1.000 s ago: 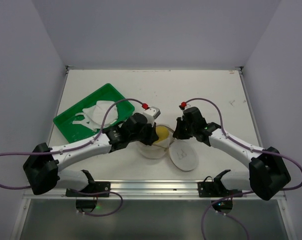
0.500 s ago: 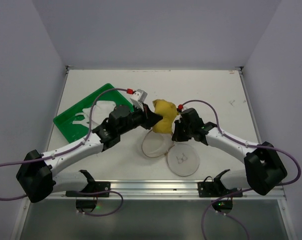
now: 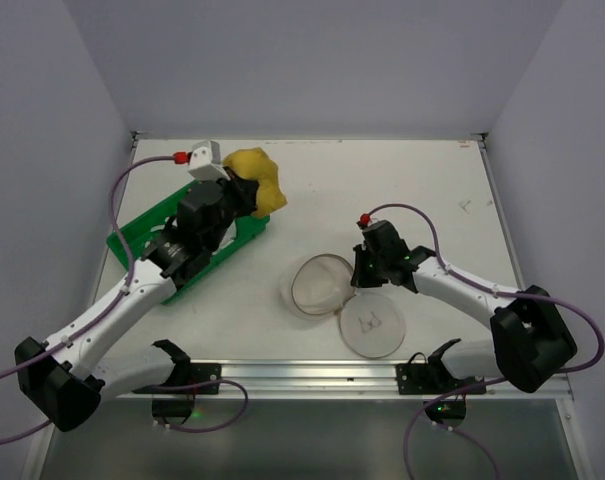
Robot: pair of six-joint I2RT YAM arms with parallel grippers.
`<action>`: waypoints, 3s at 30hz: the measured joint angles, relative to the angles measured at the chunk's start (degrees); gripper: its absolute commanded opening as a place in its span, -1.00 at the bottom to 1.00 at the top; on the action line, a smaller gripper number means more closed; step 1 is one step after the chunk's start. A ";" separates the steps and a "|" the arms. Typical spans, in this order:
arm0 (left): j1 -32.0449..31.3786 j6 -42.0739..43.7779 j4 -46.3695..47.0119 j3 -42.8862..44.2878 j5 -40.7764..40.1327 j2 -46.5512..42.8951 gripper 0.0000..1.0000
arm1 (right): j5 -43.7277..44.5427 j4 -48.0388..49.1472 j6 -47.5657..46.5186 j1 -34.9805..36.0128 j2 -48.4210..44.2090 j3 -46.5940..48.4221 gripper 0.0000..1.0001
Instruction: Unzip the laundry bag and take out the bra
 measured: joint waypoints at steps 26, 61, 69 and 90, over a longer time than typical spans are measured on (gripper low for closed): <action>44.15 -3.43 -16.57 -19.54 2.10 3.39 -0.57 | 0.61 -0.28 0.37 0.00 -3.43 0.00 -1.00; 13.11 2.78 -8.41 -25.16 31.58 -5.68 0.47 | 3.26 -5.31 -8.72 1.20 8.46 19.37 0.24; 5.99 -1.20 -5.35 -26.97 23.96 2.34 0.23 | 7.74 -7.43 5.29 -9.42 -8.04 -1.14 0.28; 5.95 -4.42 -3.32 -28.24 15.28 10.62 -0.11 | 0.31 1.38 16.31 -11.63 3.43 -4.31 -0.69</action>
